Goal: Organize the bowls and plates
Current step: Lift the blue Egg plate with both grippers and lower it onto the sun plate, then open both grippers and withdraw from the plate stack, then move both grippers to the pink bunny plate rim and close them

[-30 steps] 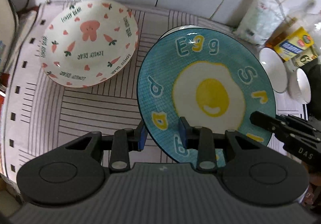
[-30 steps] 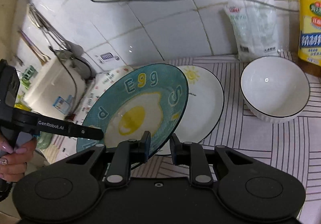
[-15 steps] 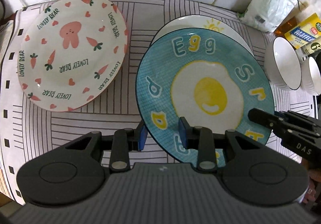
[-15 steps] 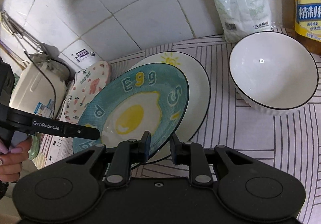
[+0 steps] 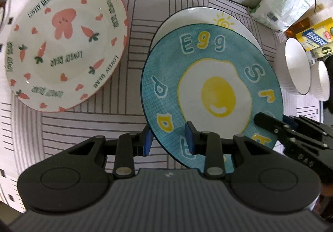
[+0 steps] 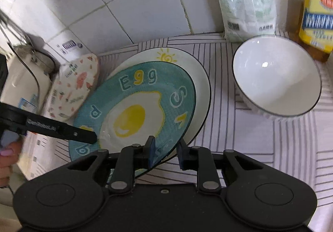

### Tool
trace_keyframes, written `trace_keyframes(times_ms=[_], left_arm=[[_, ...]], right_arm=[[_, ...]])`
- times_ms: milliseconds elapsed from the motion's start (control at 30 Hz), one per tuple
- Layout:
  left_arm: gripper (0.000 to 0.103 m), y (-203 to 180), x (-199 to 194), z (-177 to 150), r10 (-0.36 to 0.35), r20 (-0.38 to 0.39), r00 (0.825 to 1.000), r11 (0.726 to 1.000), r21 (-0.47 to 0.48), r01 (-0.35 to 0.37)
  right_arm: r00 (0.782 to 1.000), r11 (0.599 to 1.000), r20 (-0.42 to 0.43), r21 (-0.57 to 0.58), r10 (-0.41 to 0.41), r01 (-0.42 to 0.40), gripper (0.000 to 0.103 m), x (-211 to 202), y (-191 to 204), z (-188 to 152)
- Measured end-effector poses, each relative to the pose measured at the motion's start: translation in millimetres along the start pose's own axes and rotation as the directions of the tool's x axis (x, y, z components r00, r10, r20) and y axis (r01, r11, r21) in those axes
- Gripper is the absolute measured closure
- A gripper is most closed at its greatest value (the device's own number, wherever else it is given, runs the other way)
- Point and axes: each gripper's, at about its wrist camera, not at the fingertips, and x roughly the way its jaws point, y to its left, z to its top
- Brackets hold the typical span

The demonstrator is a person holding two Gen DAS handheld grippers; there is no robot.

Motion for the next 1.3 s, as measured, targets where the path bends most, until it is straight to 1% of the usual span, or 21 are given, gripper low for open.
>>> trace_keyframes(times_ms=[67,167,333,400,500,567,633,733,800,933,1000,1100,1167,1233,1267,1300], left_arm=[[0.074,1,1,-2,-0.012,-0.006,1.000,1.000,-0.011,0.012],[0.072,-6,1,-8,0.020,0.010,1.000,1.000,0.009,-0.020],[0.074,-15,2,-14,0.042,0.027,0.999,0.999,0.006,-0.042],[0.073,-20,2,-14,0.058,0.029,0.998,0.998,0.014,-0.058],[0.073,-23,4,-12,0.084,0.031,0.996,0.996,-0.004,-0.084],[0.074,-26,4,-13,0.098,0.037,0.994,0.995,-0.013,-0.098],[0.075,-28,0,-16,0.098,0.045,0.994,0.995,-0.016,-0.098],[0.075,-31,-13,-26,0.103,0.073,0.992,0.995,-0.008,-0.103],[0.075,-32,-23,-35,0.114,0.092,0.989,0.993,-0.008,-0.114],[0.075,-35,-48,-54,0.128,0.139,0.982,0.992,-0.003,-0.128],[0.075,-40,-61,-64,0.133,0.165,0.977,0.991,0.006,-0.136],[0.075,-45,-84,-79,0.107,0.211,0.972,0.994,0.013,-0.113],[0.075,-48,-100,-90,0.113,0.238,0.965,0.993,0.017,-0.120],[0.071,-51,-114,-100,0.123,0.269,0.955,0.991,0.022,-0.133],[0.068,-52,-121,-106,0.126,0.284,0.950,0.990,0.019,-0.137],[0.062,-52,-128,-112,0.123,0.304,0.945,0.991,0.016,-0.134]], right_arm=[[0.999,0.998,-0.002,-0.026,-0.053,0.053,0.072,0,8,1],[0.993,0.991,-0.003,-0.059,-0.118,0.118,0.067,2,17,-2],[0.985,0.984,0.009,-0.044,-0.171,0.171,0.066,3,18,-7],[0.981,0.981,0.013,-0.039,-0.192,0.192,0.065,3,19,-8],[0.975,0.975,0.014,-0.023,-0.221,0.222,0.065,5,22,-8],[0.971,0.970,0.020,-0.032,-0.240,0.240,0.065,6,24,-6],[0.966,0.963,0.035,-0.075,-0.257,0.259,0.065,3,25,-5],[0.976,0.973,0.044,-0.084,-0.211,0.214,0.065,-8,20,-5],[0.979,0.975,0.053,-0.091,-0.199,0.203,0.065,-16,17,-8],[0.987,0.985,0.080,-0.094,-0.139,0.146,0.065,-47,15,-17],[0.989,0.985,0.090,-0.110,-0.121,0.130,0.065,-63,17,-21],[0.989,0.983,0.118,-0.152,-0.086,0.103,0.065,-92,25,-27],[0.988,0.980,0.136,-0.179,-0.067,0.091,0.065,-110,30,-31],[0.987,0.980,0.158,-0.187,-0.035,0.064,0.065,-127,34,-34],[0.985,0.980,0.171,-0.190,-0.023,0.055,0.064,-135,36,-36],[0.982,0.980,0.187,-0.194,-0.016,0.053,0.061,-141,37,-37]])
